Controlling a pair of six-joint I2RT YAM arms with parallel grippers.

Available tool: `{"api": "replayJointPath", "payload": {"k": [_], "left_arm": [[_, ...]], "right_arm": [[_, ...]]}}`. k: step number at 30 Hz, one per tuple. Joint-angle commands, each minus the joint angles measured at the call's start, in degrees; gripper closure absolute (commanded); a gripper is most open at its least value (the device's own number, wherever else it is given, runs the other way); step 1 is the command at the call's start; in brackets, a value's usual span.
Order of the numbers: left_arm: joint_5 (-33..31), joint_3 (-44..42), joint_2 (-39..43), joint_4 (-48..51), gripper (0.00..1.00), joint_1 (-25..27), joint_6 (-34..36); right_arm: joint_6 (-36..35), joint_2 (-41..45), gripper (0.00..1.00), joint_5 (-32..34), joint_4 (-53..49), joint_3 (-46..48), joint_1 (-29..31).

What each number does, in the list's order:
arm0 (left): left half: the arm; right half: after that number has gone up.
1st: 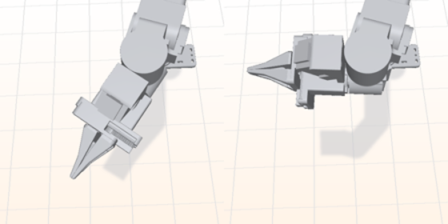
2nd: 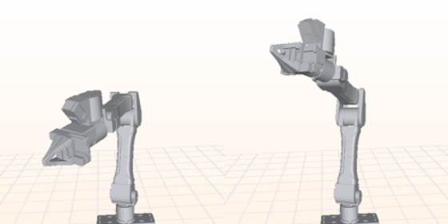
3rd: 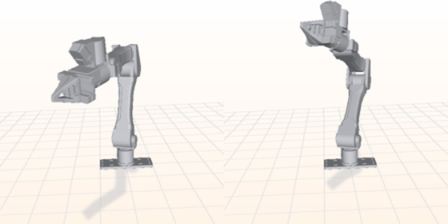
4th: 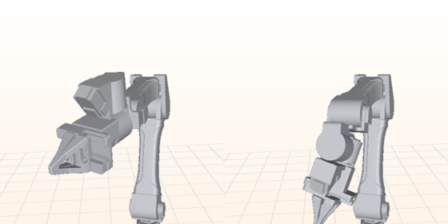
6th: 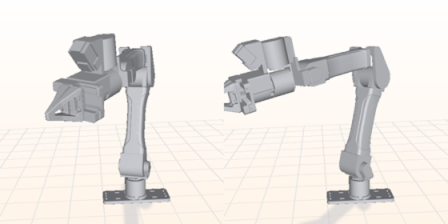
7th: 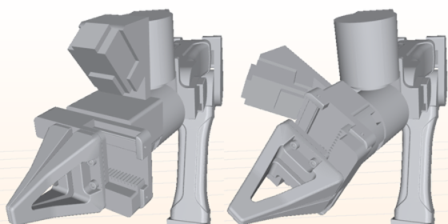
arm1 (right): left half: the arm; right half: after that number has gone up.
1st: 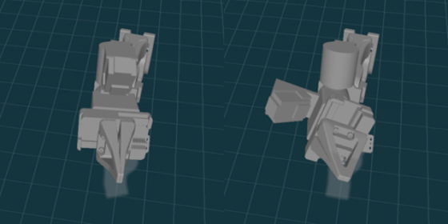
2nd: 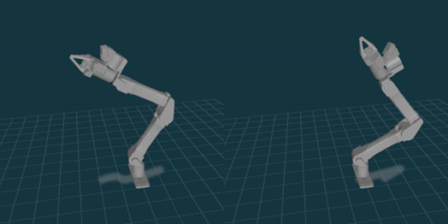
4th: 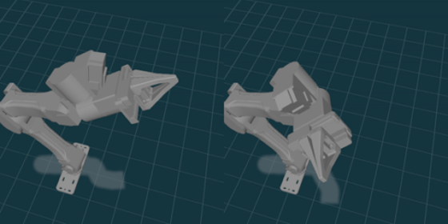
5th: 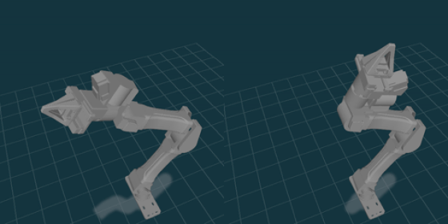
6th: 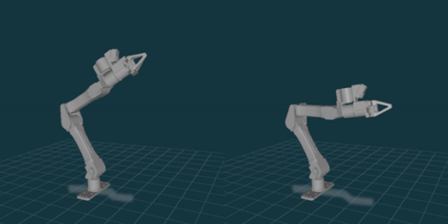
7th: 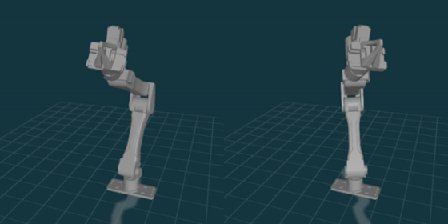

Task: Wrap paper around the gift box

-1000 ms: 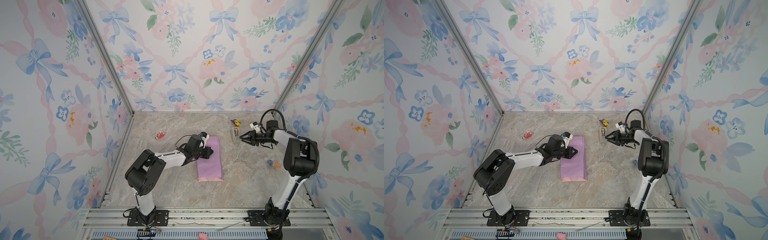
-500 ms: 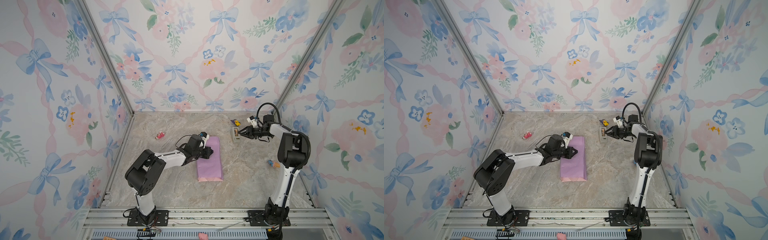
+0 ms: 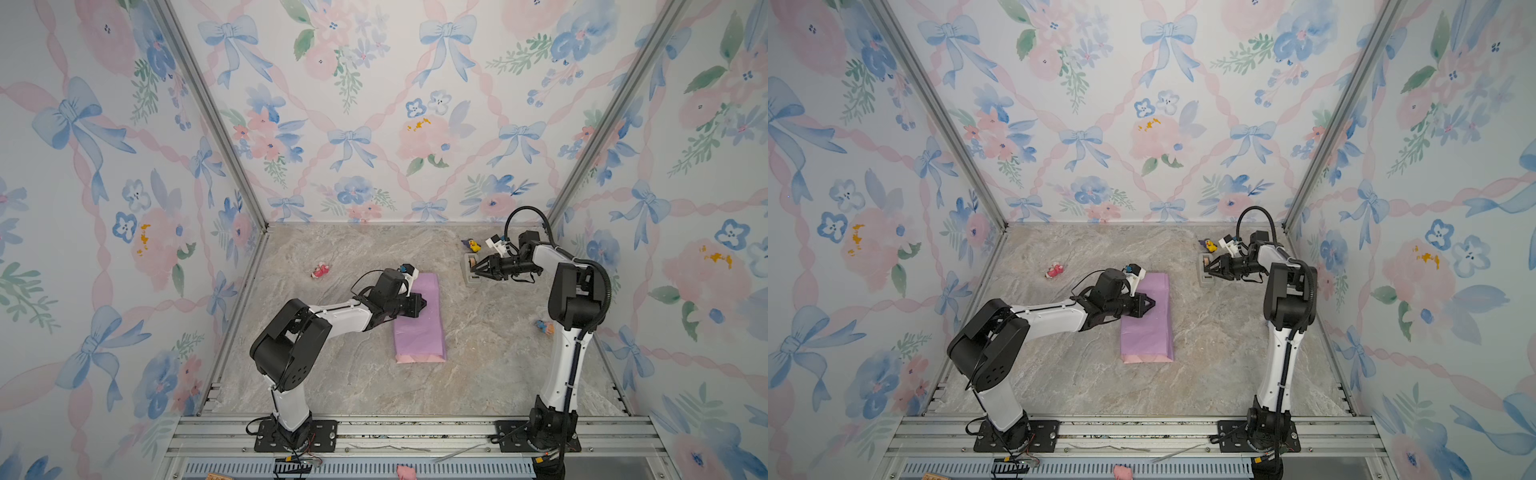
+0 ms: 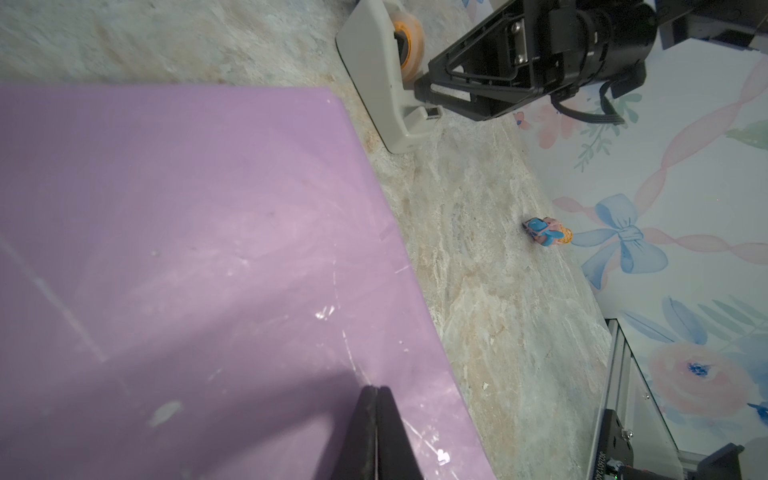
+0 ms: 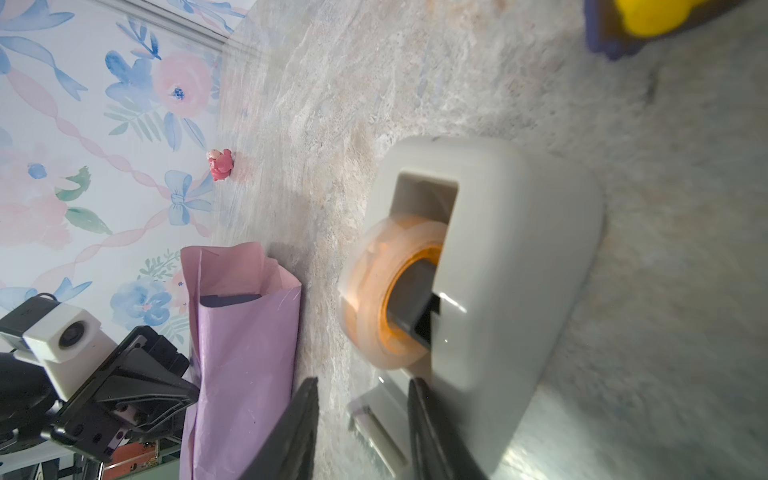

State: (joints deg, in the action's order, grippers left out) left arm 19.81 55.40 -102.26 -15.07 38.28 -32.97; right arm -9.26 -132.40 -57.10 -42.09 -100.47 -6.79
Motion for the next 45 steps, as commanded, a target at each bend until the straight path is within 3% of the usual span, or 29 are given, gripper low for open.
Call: {"api": "replayJointPath", "payload": {"k": [1, 19, 26, 33, 45], "left_arm": [[-1.35, -1.16, -2.07, 7.86, 0.92, 0.37, 0.8], [-1.53, -1.34, -1.95, 7.67, 0.93, 0.41, 0.67], [-1.6, -1.34, -1.68, 7.62, 0.93, 0.39, 0.72], [-1.79, -1.6, -1.46, 7.67, 0.93, 0.35, 0.72], [-2.14, -2.0, -0.86, 7.51, 0.93, 0.43, 0.8]], "right_arm": [[-3.25, -2.37, 0.61, -0.84, -5.11, -2.68, 0.88], [-5.86, -6.21, 0.7, -5.2, -9.42, -7.37, 0.95], [-5.82, -6.04, 0.83, -6.6, -9.51, -7.49, 0.59], [-3.87, -2.17, 0.97, -9.17, -6.79, -3.81, -0.41], [0.16, 4.26, 1.0, -11.26, -0.2, 3.76, -1.6]]}}
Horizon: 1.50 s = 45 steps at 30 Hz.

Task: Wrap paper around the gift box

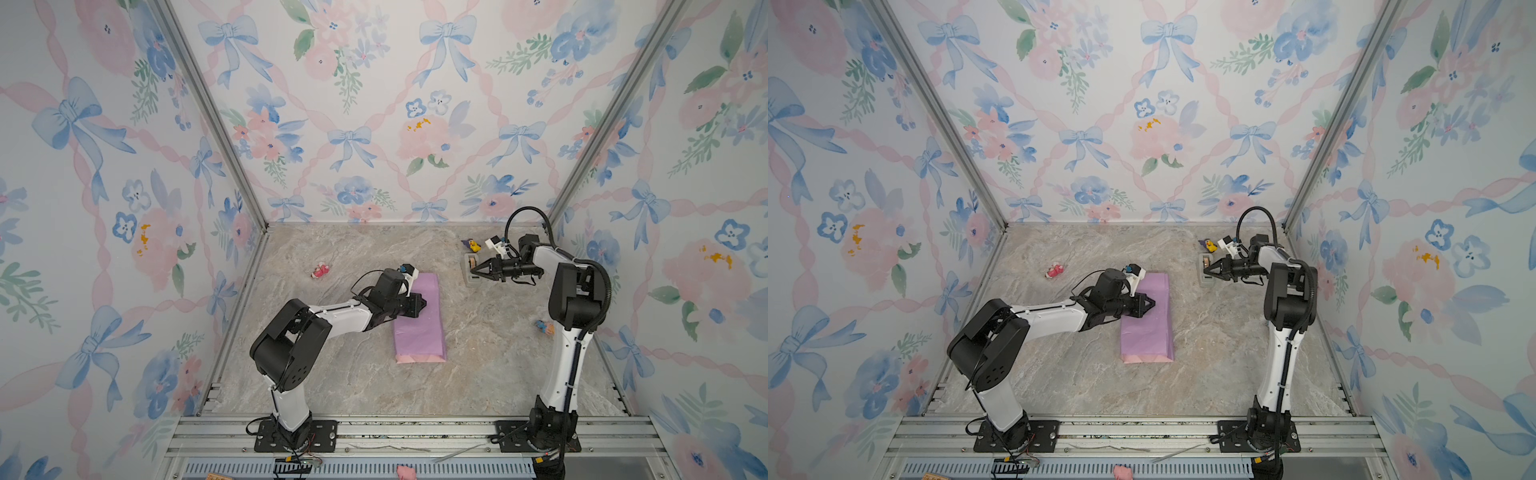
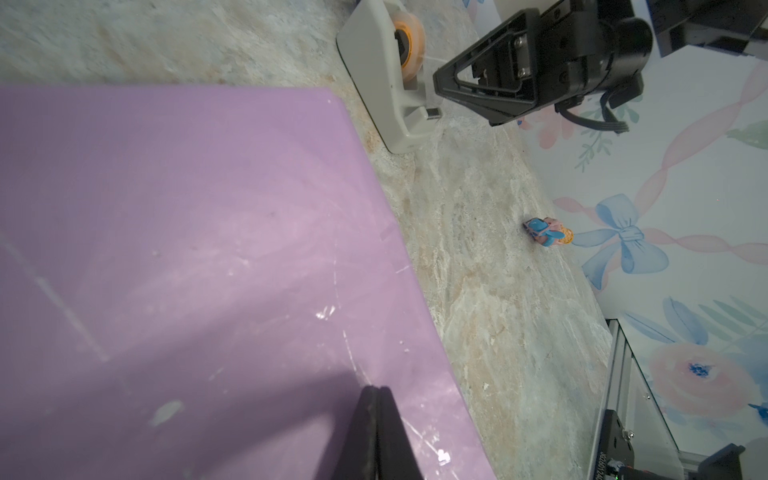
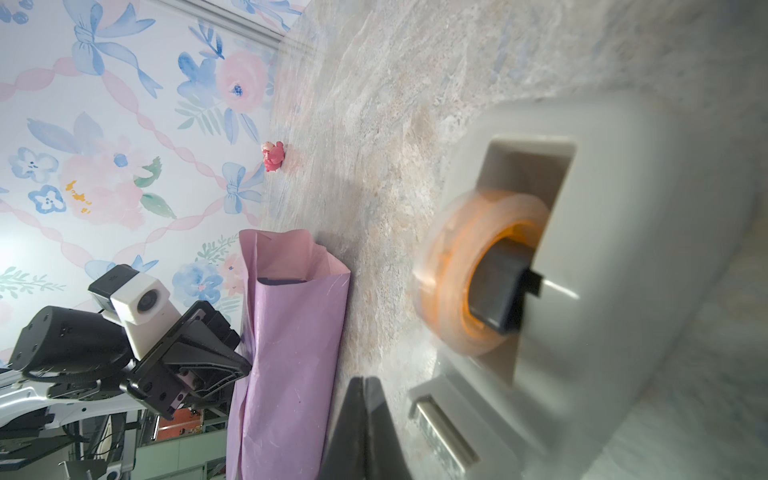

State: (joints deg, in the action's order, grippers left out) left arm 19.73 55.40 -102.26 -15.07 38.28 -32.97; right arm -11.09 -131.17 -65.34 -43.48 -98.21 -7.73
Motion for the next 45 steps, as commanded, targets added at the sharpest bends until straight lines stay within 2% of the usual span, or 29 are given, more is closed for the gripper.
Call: {"api": "replayJointPath", "payload": {"k": [1, 7, 12, 21, 28, 32, 45], "left_arm": [[-2.13, -2.13, -0.82, 7.47, 0.93, 0.4, 0.8], [-2.14, -2.24, -0.57, 7.34, 0.93, 0.39, 0.8], [-2.1, -2.26, -0.66, 7.23, 0.93, 0.39, 0.79], [-2.02, -1.87, -0.81, 7.18, 0.93, 0.61, 0.72], [-2.17, -1.59, -1.17, 7.16, 0.94, 0.92, 0.72], [-2.23, -1.52, -1.01, 7.24, 0.94, 1.01, 0.72], [-2.23, -1.6, -1.12, 7.17, 0.94, 1.22, 0.72]], "right_arm": [[3.79, 3.56, 1.0, -3.07, 2.88, 2.39, -0.9], [14.31, 9.35, 1.0, -2.16, 13.96, 10.71, -2.29], [17.56, 14.0, 1.0, 0.22, 17.02, 17.87, -2.43], [19.11, 16.22, 1.0, 3.56, 19.52, 26.44, -1.6], [19.44, 13.67, 1.0, 4.11, 19.87, 27.1, -0.53], [20.46, 13.92, 1.0, 6.53, 20.45, 27.97, -0.28], [21.92, 15.53, 1.0, 8.72, 22.06, 31.33, 0.4]]}}
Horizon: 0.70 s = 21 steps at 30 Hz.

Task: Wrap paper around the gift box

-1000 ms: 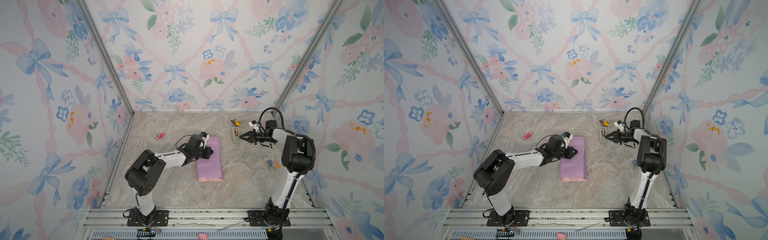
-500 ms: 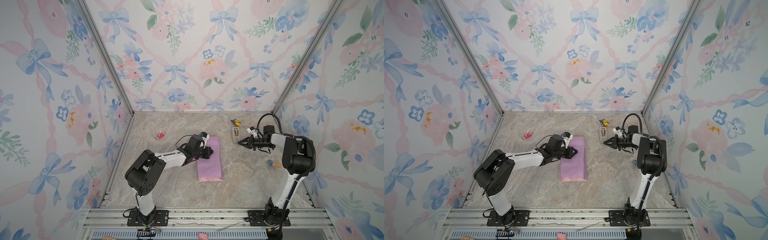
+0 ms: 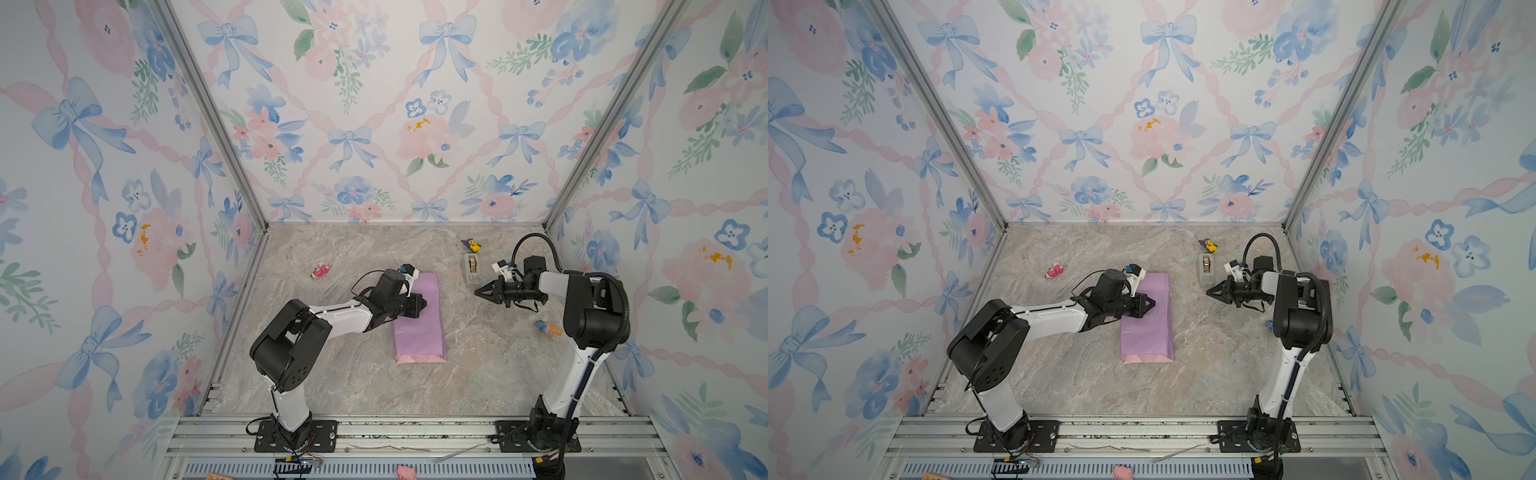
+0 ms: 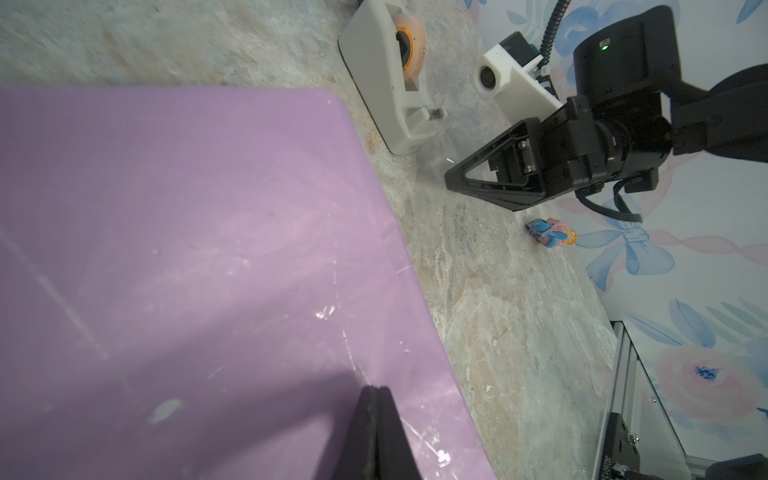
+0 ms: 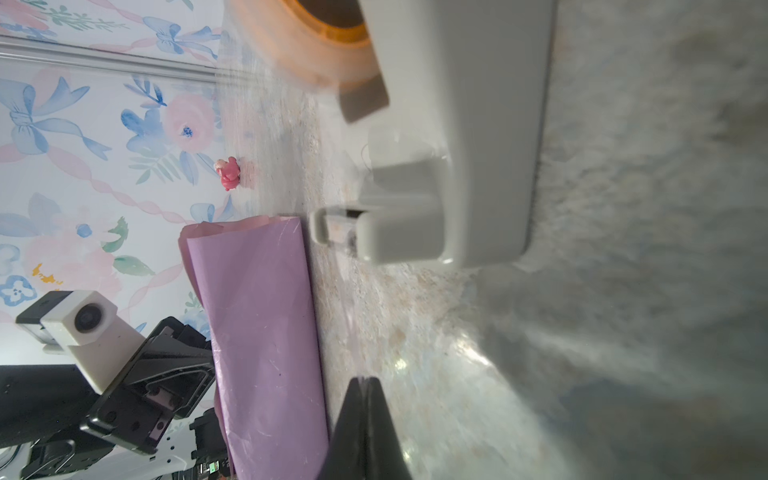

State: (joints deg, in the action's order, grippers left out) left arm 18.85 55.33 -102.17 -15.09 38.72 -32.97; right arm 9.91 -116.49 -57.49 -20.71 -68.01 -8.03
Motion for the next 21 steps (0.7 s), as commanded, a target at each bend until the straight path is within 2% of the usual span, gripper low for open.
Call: {"api": "replayJointPath", "payload": {"k": [1, 11, 21], "left_arm": [[-1.45, -1.54, -1.1, 7.22, 0.94, 0.79, 0.69], [-1.63, -2.09, -0.68, 7.1, 0.94, 0.83, 0.72], [-1.78, -2.82, -0.14, 6.83, 0.94, 0.92, 0.72]], "right_arm": [[1.17, 0.75, 1.0, 1.02, -0.36, 1.11, 0.76], [0.18, 2.46, 1.0, 1.23, -1.81, 1.77, 1.53], [0.36, 4.23, 1.0, 4.24, -2.49, 2.92, 1.7]]}}
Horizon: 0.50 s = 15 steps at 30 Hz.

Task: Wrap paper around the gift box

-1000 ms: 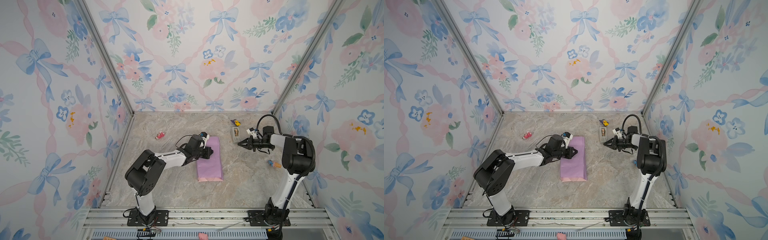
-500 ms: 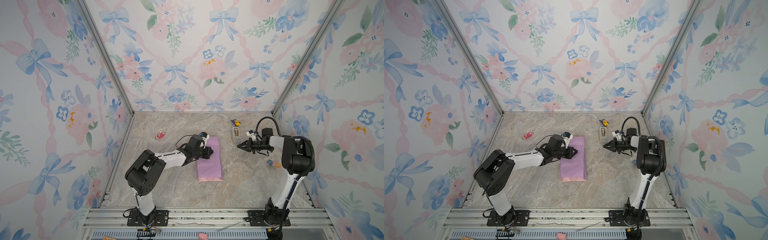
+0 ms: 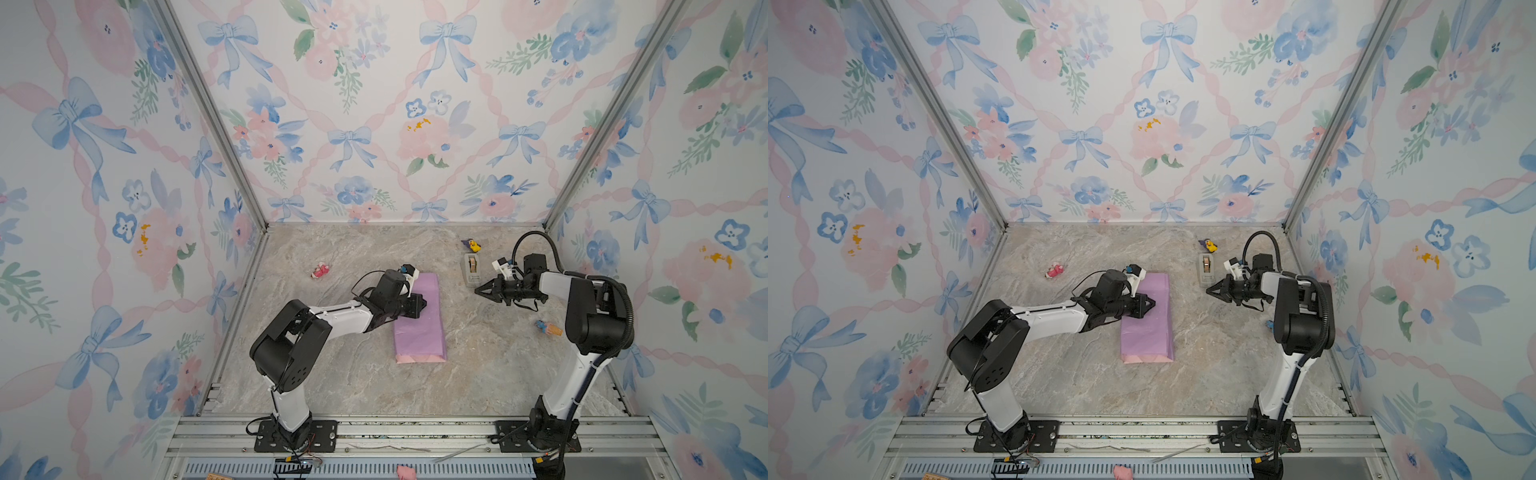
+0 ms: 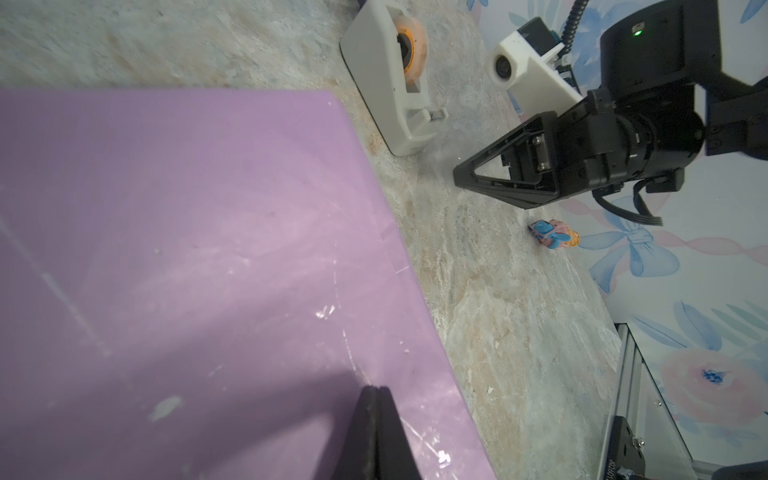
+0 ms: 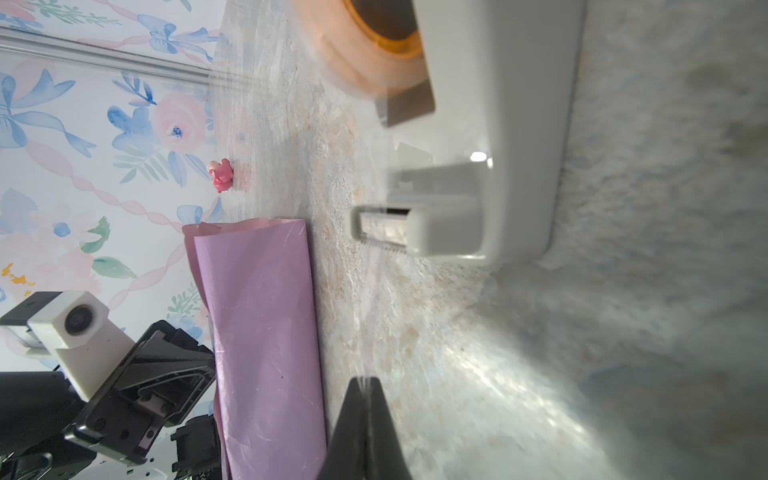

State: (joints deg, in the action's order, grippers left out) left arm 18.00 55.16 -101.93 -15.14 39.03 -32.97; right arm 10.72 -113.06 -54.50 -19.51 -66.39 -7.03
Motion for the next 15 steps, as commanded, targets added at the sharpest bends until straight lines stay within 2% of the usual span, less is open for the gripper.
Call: {"api": "replayJointPath", "payload": {"k": [1, 15], "left_arm": [[-0.91, -2.65, -0.46, 6.83, 0.94, 0.63, 0.72], [-1.3, -2.64, -0.34, 6.81, 0.94, 0.61, 0.61]], "right_arm": [[-0.3, 0.45, 1.0, 1.41, -3.57, 1.18, 0.66], [3.53, -3.48, 1.0, 3.51, 0.11, 0.92, -0.43]]}}
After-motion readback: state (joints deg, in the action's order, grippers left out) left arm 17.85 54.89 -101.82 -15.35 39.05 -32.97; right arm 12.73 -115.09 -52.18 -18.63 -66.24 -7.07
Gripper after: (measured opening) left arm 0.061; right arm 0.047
